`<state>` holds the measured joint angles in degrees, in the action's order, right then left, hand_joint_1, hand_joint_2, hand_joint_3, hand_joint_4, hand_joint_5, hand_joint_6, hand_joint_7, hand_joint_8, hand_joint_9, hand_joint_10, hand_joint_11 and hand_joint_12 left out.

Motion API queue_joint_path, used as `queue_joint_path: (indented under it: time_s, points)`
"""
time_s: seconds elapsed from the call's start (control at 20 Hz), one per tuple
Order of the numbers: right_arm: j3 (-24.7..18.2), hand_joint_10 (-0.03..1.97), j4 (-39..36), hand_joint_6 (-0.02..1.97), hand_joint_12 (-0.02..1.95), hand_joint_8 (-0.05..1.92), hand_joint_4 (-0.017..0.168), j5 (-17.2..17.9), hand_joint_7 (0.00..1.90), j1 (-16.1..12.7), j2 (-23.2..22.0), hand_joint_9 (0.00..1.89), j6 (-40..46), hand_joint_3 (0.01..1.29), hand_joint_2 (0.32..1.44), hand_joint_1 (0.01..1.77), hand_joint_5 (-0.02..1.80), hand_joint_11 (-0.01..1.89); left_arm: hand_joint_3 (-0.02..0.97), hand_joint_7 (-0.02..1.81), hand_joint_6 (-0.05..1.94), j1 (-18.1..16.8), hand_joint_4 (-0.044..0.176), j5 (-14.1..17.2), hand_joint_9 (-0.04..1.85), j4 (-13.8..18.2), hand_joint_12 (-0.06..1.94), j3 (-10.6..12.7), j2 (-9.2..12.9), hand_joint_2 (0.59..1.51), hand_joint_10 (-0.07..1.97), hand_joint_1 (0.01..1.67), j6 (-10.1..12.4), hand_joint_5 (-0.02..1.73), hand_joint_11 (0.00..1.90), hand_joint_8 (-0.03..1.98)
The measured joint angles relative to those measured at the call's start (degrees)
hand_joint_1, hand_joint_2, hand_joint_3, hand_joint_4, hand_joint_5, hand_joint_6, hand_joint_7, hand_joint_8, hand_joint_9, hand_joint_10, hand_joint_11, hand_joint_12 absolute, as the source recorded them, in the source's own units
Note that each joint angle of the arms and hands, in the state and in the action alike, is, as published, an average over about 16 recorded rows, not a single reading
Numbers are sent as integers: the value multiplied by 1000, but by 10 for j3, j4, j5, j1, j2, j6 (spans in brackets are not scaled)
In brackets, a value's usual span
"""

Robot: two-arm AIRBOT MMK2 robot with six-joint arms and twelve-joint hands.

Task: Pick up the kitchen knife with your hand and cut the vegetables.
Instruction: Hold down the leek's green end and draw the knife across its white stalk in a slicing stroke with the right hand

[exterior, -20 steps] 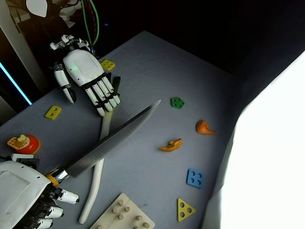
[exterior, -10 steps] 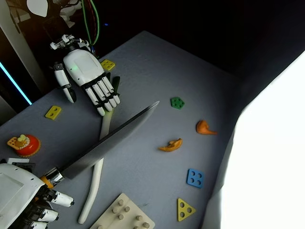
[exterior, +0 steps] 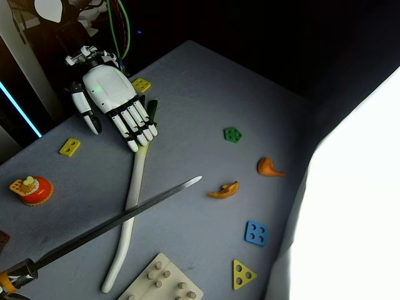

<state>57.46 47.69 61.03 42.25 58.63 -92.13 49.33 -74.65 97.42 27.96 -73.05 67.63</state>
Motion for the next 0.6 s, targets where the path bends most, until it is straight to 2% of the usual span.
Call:
queue_joint_path:
  time_s: [0.3,0.6]
  points:
    - [4,1899,-31,1894,1896,1869,167,17,1532,-20,-8,1613,10,769,736,1549,1279,1690,20,10,9,0,8,-1,30,0,20,0,0,1427,-10,333,0,71,17,-15]
    - [38,1922,-71,1894,1925,1874,167,38,1534,-51,0,1617,35,782,734,1548,1299,1699,20,17,3,0,8,-1,40,1,59,0,0,1419,-11,349,0,81,17,-16]
